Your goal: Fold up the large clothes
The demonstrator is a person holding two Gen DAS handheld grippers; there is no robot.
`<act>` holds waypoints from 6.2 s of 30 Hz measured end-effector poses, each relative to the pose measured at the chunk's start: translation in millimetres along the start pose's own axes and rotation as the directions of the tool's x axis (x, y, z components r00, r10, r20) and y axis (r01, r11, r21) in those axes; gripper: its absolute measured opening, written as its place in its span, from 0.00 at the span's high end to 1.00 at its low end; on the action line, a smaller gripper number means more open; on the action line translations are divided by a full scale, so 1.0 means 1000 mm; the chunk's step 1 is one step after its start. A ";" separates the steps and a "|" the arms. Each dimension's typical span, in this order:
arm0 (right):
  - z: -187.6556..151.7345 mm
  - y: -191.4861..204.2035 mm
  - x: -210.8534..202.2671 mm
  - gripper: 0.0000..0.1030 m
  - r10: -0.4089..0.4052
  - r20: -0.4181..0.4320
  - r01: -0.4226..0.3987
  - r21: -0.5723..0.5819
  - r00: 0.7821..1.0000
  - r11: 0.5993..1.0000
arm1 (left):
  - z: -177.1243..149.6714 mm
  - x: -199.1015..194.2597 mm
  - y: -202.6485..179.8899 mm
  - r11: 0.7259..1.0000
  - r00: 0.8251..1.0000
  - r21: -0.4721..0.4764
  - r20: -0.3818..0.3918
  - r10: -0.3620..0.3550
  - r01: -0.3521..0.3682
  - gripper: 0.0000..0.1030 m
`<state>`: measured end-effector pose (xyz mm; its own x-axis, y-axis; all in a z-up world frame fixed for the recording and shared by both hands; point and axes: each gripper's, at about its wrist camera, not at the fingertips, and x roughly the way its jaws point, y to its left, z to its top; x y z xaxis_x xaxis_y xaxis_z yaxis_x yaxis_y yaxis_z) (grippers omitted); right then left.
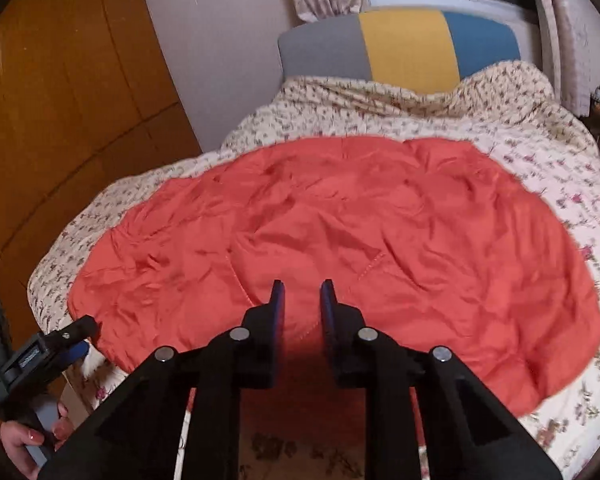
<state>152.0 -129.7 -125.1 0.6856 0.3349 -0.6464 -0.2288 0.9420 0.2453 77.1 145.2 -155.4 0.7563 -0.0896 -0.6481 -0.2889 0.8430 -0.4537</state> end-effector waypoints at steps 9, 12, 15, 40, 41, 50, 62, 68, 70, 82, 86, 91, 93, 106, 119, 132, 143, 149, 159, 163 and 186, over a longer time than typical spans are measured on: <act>-0.026 -0.001 0.030 0.86 -0.033 0.012 0.034 -0.087 0.999 0.996 | 0.006 0.017 -0.001 0.999 1.000 -0.017 0.006 -0.027 0.027 0.03; -0.029 -0.002 0.033 0.86 -0.031 0.010 0.032 -0.085 0.999 0.996 | 0.007 0.022 -0.001 0.998 0.999 -0.038 0.009 -0.044 0.044 0.03; -0.029 -0.005 0.034 0.86 -0.028 0.004 0.028 -0.082 1.000 0.996 | 0.012 0.026 -0.002 0.997 0.999 -0.071 0.006 -0.031 0.032 0.03; -0.029 -0.014 0.030 0.86 0.002 0.013 -0.001 -0.061 1.000 0.998 | 0.035 0.019 -0.007 0.957 0.994 -0.277 0.092 -0.061 0.084 0.73; -0.028 -0.014 0.030 0.86 0.003 0.012 -0.003 -0.059 1.000 0.998 | 0.037 0.013 -0.014 0.965 0.992 -0.247 0.111 -0.060 0.086 0.74; -0.027 -0.018 0.033 0.86 0.013 0.005 -0.012 -0.036 1.000 0.999 | 0.043 -0.030 -0.081 0.995 0.965 0.036 0.243 -0.102 0.096 0.75; -0.026 -0.053 -0.011 0.69 0.118 0.101 -0.125 0.068 0.988 0.990 | 0.013 -0.058 -0.192 0.873 0.923 0.484 0.311 -0.226 0.051 0.75; -0.026 -0.108 -0.061 0.59 0.013 0.151 -0.045 0.212 0.988 0.976 | 0.004 -0.053 -0.216 0.838 0.924 0.546 0.317 -0.216 0.008 0.75; -0.028 -0.129 -0.069 0.58 -0.046 0.143 0.007 0.261 0.989 0.965 | 0.002 -0.052 -0.220 0.830 0.923 0.557 0.322 -0.212 -0.003 0.75; -0.043 -0.163 -0.079 0.58 -0.014 0.128 -0.026 0.309 0.992 0.951 | -0.022 -0.045 -0.256 0.787 0.923 0.617 0.315 -0.222 -0.022 0.75; -0.048 -0.176 -0.094 0.54 -0.036 0.172 -0.028 0.352 0.985 0.935 | -0.031 -0.042 -0.269 0.761 0.926 0.648 0.301 -0.227 -0.024 0.75; -0.053 -0.194 -0.103 0.50 -0.088 0.154 0.020 0.396 0.984 0.918 | -0.041 -0.034 -0.284 0.726 0.932 0.687 0.281 -0.231 -0.027 0.75; -0.054 -0.202 -0.102 0.50 -0.101 0.141 0.032 0.424 0.985 0.905 | -0.046 -0.030 -0.289 0.716 0.934 0.697 0.270 -0.234 -0.022 0.75; -0.063 -0.219 -0.119 0.48 -0.097 0.148 0.015 0.479 0.984 0.878 | -0.098 0.010 -0.325 0.555 0.957 0.832 0.171 -0.235 -0.012 0.70; -0.061 -0.225 -0.135 0.48 -0.136 0.164 0.041 0.480 0.977 0.877 | -0.166 0.043 -0.327 0.373 0.952 0.926 0.056 -0.300 0.063 0.38; -0.019 -0.198 -0.132 0.69 0.112 0.167 -0.160 0.313 0.980 0.936 | -0.193 0.046 -0.321 0.289 0.931 0.948 -0.020 -0.365 0.134 0.29; -0.046 -0.217 -0.080 0.98 -0.009 0.017 0.001 0.385 1.000 0.923 | -0.179 0.009 -0.295 0.272 0.901 0.929 -0.123 -0.415 0.252 0.24; -0.054 -0.218 -0.086 0.97 0.005 0.057 -0.027 0.392 0.998 0.920 | -0.128 0.001 -0.261 0.476 0.918 0.845 -0.041 -0.394 0.242 0.15; -0.023 -0.209 -0.116 0.78 -0.002 0.143 -0.047 0.336 0.990 0.941 | 0.009 0.077 -0.216 0.915 0.986 0.396 0.105 -0.130 0.078 0.15; 0.003 -0.211 -0.135 0.57 0.040 0.263 -0.132 0.340 0.964 0.931 | 0.013 0.093 -0.233 0.904 0.985 0.414 0.079 -0.155 0.109 0.15; 0.016 -0.225 -0.057 0.87 -0.059 0.154 -0.009 0.410 0.986 0.912 | -0.052 0.092 -0.328 0.666 0.977 0.730 -0.014 -0.215 0.157 0.08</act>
<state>175.8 -361.2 -131.8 0.7961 0.2717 -0.5407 0.0678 0.8479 0.5258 211.1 -167.2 -98.3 0.7925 -0.2759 -0.5439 0.3545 0.9341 0.0428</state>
